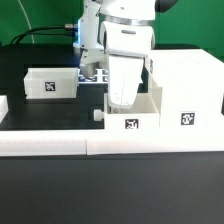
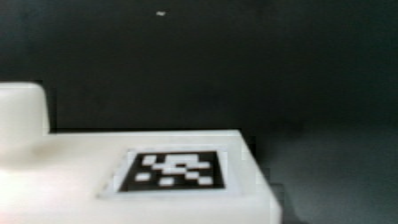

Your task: Assemble drawer

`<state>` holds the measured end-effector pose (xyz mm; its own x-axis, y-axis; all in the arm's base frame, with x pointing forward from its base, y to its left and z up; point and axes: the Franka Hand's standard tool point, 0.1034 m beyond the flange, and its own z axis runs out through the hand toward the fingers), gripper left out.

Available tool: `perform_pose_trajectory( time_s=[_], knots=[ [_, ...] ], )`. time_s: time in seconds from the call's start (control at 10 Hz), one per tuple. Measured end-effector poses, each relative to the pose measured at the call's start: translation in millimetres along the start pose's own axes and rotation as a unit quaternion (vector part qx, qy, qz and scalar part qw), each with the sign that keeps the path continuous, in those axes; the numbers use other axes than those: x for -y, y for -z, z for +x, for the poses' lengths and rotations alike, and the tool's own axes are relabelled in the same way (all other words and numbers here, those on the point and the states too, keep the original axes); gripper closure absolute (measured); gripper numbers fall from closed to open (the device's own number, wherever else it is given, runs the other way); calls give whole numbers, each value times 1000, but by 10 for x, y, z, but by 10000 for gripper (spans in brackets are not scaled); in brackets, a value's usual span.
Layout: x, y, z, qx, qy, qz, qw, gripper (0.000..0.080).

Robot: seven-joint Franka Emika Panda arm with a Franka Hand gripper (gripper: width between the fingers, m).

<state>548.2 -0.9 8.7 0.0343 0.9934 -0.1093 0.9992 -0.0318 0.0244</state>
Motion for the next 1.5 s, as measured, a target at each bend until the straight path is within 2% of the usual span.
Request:
perform_pose_trajectory(
  time_s=[0.1, 0.2, 0.5, 1.3, 1.4, 1.5],
  knots=[
    [0, 0, 0, 0, 0, 0, 1000, 757],
    [15, 0, -23, 4, -1, 13, 1000, 757],
    [16, 7, 13, 5, 1, 16, 1000, 757],
    [17, 7, 19, 4, -5, 13, 1000, 757],
    [-19, 12, -18, 0, -10, 2, 1000, 757],
    [-15, 4, -34, 0, -12, 2, 1000, 757]
  ],
)
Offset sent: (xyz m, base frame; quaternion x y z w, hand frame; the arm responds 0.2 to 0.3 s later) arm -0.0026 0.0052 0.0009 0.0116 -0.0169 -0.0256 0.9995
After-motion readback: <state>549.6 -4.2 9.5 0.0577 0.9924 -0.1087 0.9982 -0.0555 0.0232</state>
